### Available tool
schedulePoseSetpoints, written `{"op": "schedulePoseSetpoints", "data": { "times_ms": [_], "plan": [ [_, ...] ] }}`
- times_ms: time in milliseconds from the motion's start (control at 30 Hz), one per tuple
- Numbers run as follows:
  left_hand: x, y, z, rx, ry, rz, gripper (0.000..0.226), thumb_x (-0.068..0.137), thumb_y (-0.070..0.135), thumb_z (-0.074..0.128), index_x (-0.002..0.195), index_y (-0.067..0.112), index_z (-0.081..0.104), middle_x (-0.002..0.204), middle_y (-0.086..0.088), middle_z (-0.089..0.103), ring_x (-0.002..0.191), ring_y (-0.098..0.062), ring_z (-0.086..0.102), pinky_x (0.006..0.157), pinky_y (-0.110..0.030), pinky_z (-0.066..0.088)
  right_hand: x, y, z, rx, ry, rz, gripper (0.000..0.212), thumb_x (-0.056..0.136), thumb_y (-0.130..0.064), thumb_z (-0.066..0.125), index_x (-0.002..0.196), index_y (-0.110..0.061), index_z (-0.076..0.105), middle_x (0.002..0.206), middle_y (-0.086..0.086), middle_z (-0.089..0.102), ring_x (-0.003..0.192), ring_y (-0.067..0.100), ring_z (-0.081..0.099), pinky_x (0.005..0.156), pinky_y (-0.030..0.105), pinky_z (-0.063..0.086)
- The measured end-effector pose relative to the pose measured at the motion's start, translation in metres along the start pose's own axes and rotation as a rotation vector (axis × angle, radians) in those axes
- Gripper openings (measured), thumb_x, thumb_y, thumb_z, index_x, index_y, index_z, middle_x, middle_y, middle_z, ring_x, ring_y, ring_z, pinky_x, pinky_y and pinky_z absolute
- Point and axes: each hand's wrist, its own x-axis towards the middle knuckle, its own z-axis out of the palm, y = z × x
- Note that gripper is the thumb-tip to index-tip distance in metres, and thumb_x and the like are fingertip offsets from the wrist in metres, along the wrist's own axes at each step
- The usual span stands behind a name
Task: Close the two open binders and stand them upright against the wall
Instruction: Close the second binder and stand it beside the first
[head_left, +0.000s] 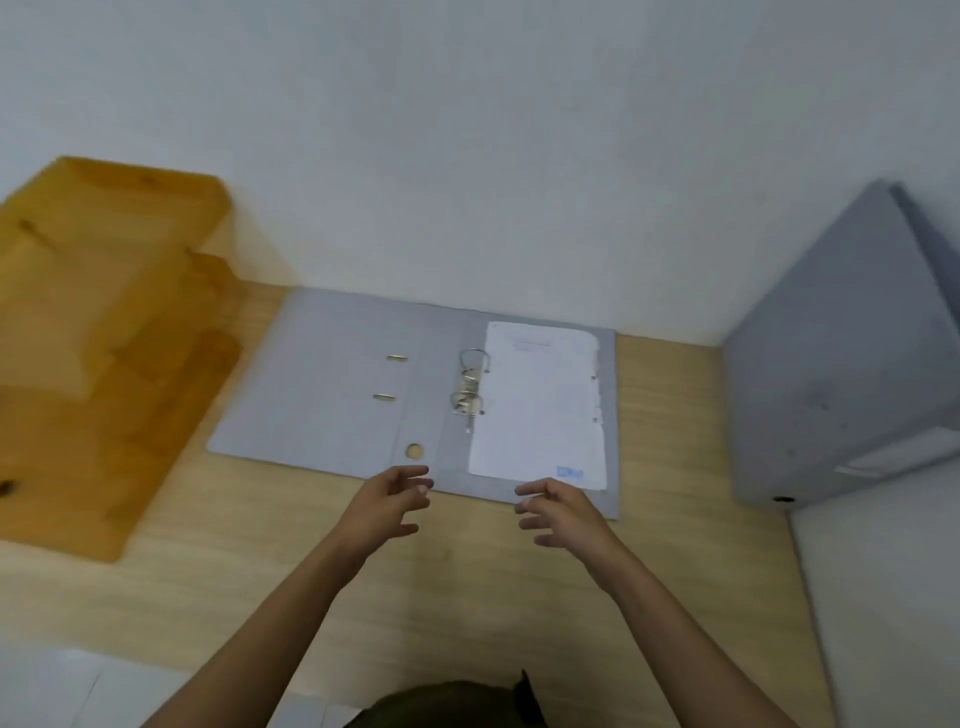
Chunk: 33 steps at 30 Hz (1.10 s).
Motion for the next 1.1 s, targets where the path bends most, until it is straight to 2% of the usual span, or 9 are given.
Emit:
{"op": "schedulePoseSetpoints", "data": {
  "times_ms": [200,300,400,533,633,733,867,967,1100],
  "plan": [
    [0.006,-0.018,-0.077,-0.132,0.087,-0.068,0.035,0.100,0.015,0.056,0.135,0.012,0.056,0.129,-0.005,0.066,0.117,-0.023,0.064,0.082,-0.035,0.056,0.038,-0.041,0.085,-0.180,-0.077,-0.034,0.020,0.095,-0.023,0.056,0.111,-0.023,0.069,0.112,0.002,0.072,0.102,0.017,0.071,0.091,0.037,0.056],
    [0.011,-0.020,-0.108,-0.187,0.133,-0.092,0.035,0.100,0.021,0.056,0.134,0.013,0.056,0.129,-0.005,0.066,0.116,-0.024,0.065,0.084,-0.036,0.057,0.071,-0.065,0.126,-0.400,-0.122,-0.140,0.023,0.093,-0.023,0.058,0.114,-0.023,0.069,0.118,0.001,0.069,0.104,0.015,0.067,0.084,0.027,0.052],
    [0.013,-0.020,-0.130,-0.212,0.171,-0.123,0.035,0.099,0.025,0.056,0.132,0.015,0.057,0.127,-0.003,0.067,0.115,-0.022,0.065,0.083,-0.036,0.058,0.109,-0.088,0.158,-0.607,-0.101,-0.257,0.035,0.093,-0.017,0.058,0.127,-0.016,0.064,0.138,0.008,0.060,0.124,0.022,0.058,0.097,0.027,0.043],
    [0.017,-0.033,-0.164,-0.155,0.220,-0.145,0.035,0.100,0.030,0.054,0.132,0.017,0.057,0.128,-0.002,0.066,0.116,-0.021,0.064,0.090,-0.039,0.057,0.161,-0.110,0.194,-0.879,-0.134,-0.316,0.064,0.097,-0.022,0.051,0.157,-0.013,0.032,0.171,0.008,0.016,0.157,0.029,0.016,0.125,0.039,0.021],
    [0.017,-0.047,-0.185,-0.107,0.221,-0.163,0.037,0.100,0.033,0.054,0.134,0.019,0.055,0.130,-0.002,0.064,0.115,-0.021,0.063,0.090,-0.038,0.057,0.181,-0.100,0.205,-1.154,-0.135,-0.291,0.074,0.102,-0.035,0.042,0.163,-0.021,0.002,0.173,0.001,-0.010,0.158,0.032,-0.009,0.127,0.050,0.010],
    [0.019,-0.062,-0.202,-0.032,0.246,-0.151,0.037,0.100,0.031,0.055,0.135,0.018,0.055,0.132,-0.003,0.061,0.118,-0.021,0.061,0.095,-0.040,0.054,0.178,-0.078,0.212,-1.262,-0.070,-0.352,0.078,0.102,-0.049,0.034,0.162,-0.025,-0.008,0.171,0.000,-0.016,0.158,0.031,-0.015,0.127,0.051,0.005],
    [0.030,-0.075,-0.213,0.159,0.399,-0.082,0.047,0.097,0.022,0.058,0.142,0.015,0.048,0.144,-0.004,0.052,0.126,-0.019,0.051,0.100,-0.035,0.045,0.154,-0.051,0.210,-1.254,-0.084,-0.394,0.078,0.100,-0.057,0.032,0.162,-0.029,-0.005,0.172,-0.002,-0.014,0.158,0.026,-0.014,0.128,0.047,0.003],
    [0.042,-0.080,-0.215,0.306,0.498,-0.094,0.065,0.093,0.022,0.064,0.151,0.011,0.037,0.155,-0.012,0.038,0.142,-0.033,0.036,0.114,-0.049,0.035,0.126,-0.036,0.208,-1.184,-0.106,-0.405,0.074,0.100,-0.055,0.036,0.163,-0.030,0.006,0.173,-0.005,-0.006,0.159,0.022,-0.008,0.128,0.045,0.004],
    [0.043,-0.095,-0.208,0.344,0.484,-0.200,0.082,0.089,0.031,0.068,0.155,0.007,0.026,0.158,-0.017,0.029,0.143,-0.041,0.028,0.112,-0.053,0.030,0.094,-0.022,0.206,-1.107,-0.139,-0.389,0.065,0.099,-0.044,0.047,0.158,-0.024,0.030,0.171,0.001,0.018,0.158,0.023,0.013,0.125,0.038,0.016]
  ]
}}
